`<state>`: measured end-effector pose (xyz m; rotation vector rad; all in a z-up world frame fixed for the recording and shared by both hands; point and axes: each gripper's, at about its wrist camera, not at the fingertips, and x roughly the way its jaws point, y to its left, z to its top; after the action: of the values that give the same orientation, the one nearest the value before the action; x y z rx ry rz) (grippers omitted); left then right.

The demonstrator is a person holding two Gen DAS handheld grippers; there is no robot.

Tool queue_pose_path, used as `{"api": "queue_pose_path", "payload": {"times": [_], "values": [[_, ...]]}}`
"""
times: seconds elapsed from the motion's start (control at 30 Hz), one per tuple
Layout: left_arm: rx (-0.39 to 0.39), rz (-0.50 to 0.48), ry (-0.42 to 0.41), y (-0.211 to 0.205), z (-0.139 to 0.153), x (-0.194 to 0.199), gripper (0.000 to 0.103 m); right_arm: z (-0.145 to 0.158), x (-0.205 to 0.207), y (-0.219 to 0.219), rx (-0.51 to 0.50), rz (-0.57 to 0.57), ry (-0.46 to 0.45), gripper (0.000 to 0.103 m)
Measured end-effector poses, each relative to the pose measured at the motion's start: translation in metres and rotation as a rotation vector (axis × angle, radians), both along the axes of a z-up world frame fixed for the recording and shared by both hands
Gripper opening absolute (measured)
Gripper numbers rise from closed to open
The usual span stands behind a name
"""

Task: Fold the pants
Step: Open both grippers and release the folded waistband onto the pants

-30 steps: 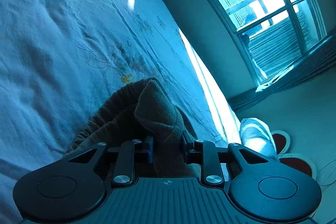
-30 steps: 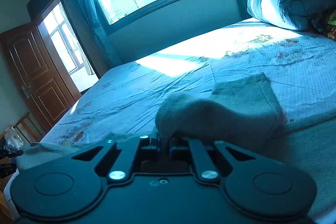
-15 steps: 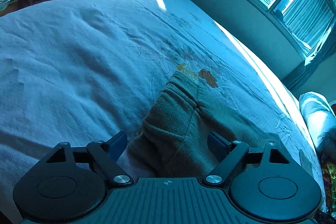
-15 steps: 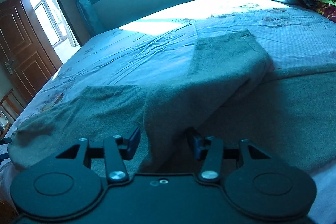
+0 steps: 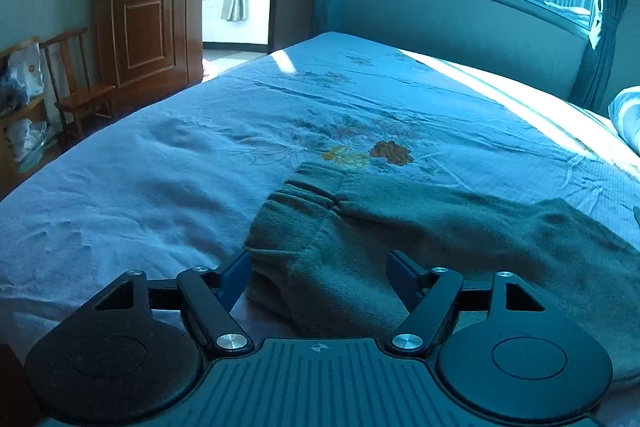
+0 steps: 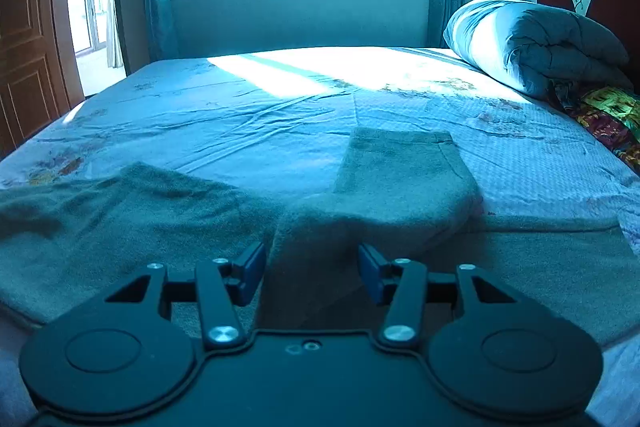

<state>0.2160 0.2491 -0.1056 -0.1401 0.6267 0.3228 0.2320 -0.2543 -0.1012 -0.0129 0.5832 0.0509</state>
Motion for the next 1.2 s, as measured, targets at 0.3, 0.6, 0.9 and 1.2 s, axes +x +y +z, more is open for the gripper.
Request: {"api": "queue_pose_path", "payload": {"times": [0.3,0.6,0.9,1.2], "values": [[0.042,0.016,0.074,-0.025,-0.049,0.004,0.093,-0.031,-0.031,-0.053,0.076,-0.094,0.09,0.05],[0.075,-0.127,-0.003,-0.095,-0.016,-0.009,0.093,0.011,-0.044,-0.042,0.026,-0.005,-0.09,0.056],[0.076,-0.191,0.052,-0.131,-0.033,0.015,0.093,0.02,-0.005,-0.013,-0.146,0.147,-0.086,0.045],[0.105,-0.171,0.081,-0.134,-0.049,0.03,0.096,-0.016,0.053,0.002,-0.313,0.147,0.082,0.0]]}}
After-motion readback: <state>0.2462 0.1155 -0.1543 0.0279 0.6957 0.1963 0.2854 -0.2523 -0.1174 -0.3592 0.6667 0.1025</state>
